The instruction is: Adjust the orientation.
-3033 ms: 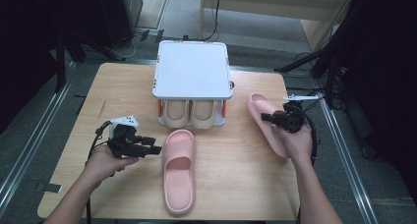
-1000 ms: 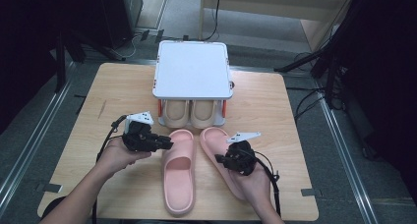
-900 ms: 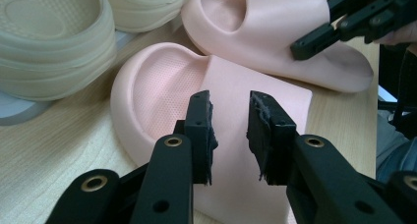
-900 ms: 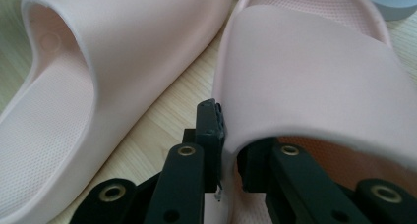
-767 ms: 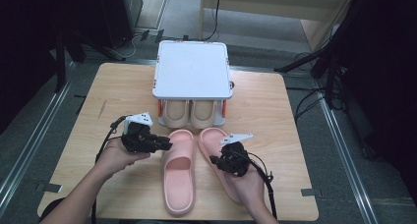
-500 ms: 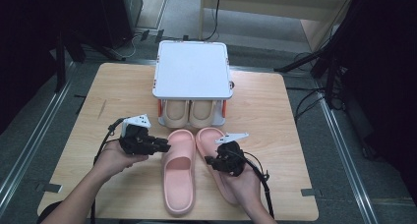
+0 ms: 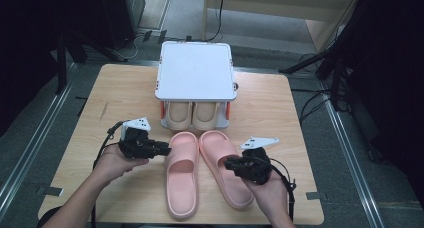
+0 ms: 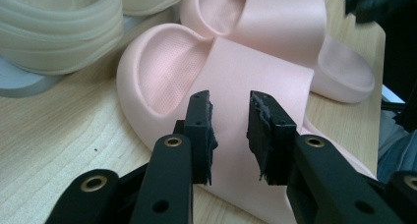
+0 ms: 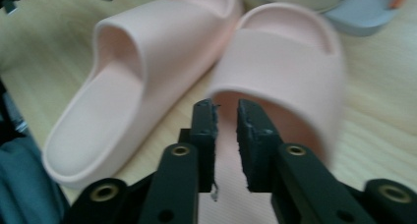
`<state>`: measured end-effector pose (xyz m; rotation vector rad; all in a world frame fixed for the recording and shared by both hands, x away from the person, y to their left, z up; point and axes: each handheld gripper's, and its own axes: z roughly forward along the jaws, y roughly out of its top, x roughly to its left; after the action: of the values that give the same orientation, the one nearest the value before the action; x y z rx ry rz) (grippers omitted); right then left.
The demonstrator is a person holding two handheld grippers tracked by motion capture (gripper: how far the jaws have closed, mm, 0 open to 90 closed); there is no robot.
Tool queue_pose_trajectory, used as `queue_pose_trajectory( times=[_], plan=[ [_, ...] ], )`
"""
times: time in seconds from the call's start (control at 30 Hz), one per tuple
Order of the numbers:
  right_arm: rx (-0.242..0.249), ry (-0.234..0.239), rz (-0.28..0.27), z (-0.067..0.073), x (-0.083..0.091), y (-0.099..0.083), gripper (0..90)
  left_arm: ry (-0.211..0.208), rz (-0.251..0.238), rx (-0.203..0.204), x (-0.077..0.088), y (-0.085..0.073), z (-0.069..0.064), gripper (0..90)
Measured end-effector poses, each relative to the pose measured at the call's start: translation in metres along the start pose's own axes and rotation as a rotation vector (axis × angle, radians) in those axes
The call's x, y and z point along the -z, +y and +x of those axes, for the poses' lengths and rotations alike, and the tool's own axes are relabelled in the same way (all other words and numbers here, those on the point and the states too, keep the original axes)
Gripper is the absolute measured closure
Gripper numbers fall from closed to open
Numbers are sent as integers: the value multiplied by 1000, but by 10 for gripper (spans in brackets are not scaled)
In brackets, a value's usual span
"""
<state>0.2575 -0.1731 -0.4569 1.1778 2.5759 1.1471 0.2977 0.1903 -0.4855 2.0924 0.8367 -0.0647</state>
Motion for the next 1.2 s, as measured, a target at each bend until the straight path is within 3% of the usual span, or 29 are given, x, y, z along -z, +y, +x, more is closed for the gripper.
queue_pose_trajectory(
  times=[0.13,0.2,0.5,0.67,0.73,0.8,0.9,1.2],
  plan=[
    [-32,-50,-11,-24,7,-5,850,2,5,12,0,-2,2,735],
    [-63,-48,-5,-31,6,-7,856,1,2,18,-1,-3,4,736],
    [-92,-99,30,-52,-2,-10,891,-5,9,24,-3,-5,10,731],
    [-102,-131,91,-56,-12,-12,886,7,35,37,-7,-6,15,730],
    [-117,-105,106,-57,-16,-12,880,5,42,40,-8,-6,15,725],
    [-100,-124,106,-54,-17,-12,882,3,51,33,-10,-6,14,723],
    [-114,-119,101,-52,-16,-13,889,-5,69,29,-15,-6,11,722],
    [-160,-61,72,-47,-19,-20,900,-27,73,44,-16,-5,9,757]
  ],
)
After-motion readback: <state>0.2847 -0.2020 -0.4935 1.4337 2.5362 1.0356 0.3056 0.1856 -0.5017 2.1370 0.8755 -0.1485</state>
